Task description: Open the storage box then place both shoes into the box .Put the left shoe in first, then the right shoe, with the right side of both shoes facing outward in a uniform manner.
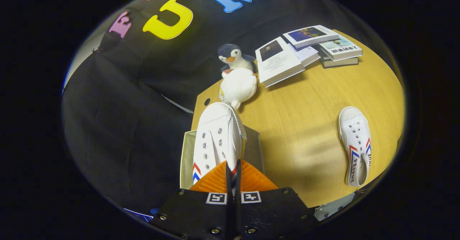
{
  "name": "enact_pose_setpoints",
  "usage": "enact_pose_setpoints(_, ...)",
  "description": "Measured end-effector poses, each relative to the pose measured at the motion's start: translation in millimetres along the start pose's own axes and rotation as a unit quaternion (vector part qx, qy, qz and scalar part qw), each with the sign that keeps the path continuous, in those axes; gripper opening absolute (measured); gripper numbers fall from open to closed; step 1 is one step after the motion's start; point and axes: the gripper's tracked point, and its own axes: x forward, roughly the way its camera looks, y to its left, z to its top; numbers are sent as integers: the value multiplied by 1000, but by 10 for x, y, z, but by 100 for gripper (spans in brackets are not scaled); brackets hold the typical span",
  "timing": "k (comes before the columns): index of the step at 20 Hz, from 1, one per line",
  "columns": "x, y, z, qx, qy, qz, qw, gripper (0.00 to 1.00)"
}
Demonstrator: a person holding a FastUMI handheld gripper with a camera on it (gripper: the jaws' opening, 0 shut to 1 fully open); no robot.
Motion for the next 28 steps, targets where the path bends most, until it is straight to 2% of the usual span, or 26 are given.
enact_pose_setpoints(5,300,352,-158,-6,16,9,1000,0)
enact_pose_setpoints(18,954,830,-451,-23,37,-21,999,0)
enact_pose_setpoints(22,1152,836,-598,-35,51,-40,997,0)
enact_pose_setpoints(26,1247,757,-636,-9,50,-43,998,0)
enact_pose_setpoints(28,1303,631,-702,-16,58,-65,996,1)
